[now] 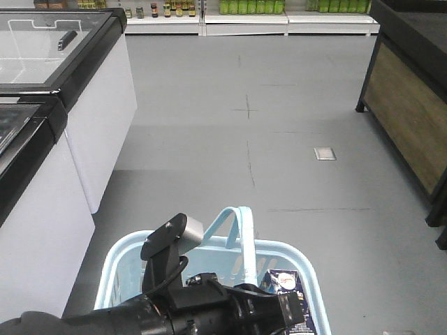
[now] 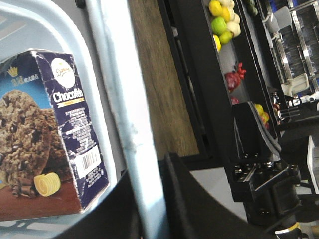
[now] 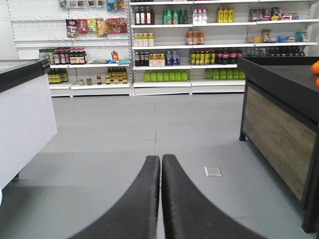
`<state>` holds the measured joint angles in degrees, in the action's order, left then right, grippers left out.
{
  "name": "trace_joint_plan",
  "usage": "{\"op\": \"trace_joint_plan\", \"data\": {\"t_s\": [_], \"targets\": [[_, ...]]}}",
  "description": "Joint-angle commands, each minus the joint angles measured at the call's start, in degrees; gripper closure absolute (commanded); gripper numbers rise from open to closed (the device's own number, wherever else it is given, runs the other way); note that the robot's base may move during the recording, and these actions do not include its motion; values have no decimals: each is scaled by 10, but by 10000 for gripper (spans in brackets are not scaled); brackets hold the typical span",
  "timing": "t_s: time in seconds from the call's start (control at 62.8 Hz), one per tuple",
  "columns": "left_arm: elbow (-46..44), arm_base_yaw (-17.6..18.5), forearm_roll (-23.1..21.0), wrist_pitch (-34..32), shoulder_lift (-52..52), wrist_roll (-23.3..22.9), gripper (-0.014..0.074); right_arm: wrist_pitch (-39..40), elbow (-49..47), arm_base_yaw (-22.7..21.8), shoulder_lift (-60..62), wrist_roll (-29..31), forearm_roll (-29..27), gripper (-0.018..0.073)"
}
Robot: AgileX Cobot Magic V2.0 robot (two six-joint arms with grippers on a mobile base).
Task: Left arm holds basket, right arm returns cookies
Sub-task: 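Hold the basket with the left gripper while driving forward, then drive toward the drink shelves holding the basket in the left gripper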
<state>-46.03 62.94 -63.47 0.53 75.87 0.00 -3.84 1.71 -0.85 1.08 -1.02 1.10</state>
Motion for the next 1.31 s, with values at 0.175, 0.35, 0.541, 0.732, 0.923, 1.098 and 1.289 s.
{"op": "trace_joint_plan", "data": {"t_s": [0.175, 0.35, 0.541, 0.732, 0.923, 1.098, 1.289], "targets": [[-19, 2, 6, -27, -21, 6, 602, 44, 0, 0, 6, 2, 4, 566], [-19, 2, 6, -27, -21, 6, 602, 44, 0, 0, 6, 2, 4, 566], [-19, 2, 6, -25, -21, 6, 602, 44, 0, 0, 6, 2, 4, 566], [-19, 2, 6, -26, -21, 6, 602, 44, 0, 0, 6, 2, 4, 566], [-19, 2, 6, -26, -21, 6, 602, 44, 0, 0, 6, 2, 4, 566], [-19, 2, 6, -27, -21, 6, 602, 44, 0, 0, 6, 2, 4, 566], [-19, 2, 6, -25, -21, 6, 602, 44, 0, 0, 6, 2, 4, 566]]}}
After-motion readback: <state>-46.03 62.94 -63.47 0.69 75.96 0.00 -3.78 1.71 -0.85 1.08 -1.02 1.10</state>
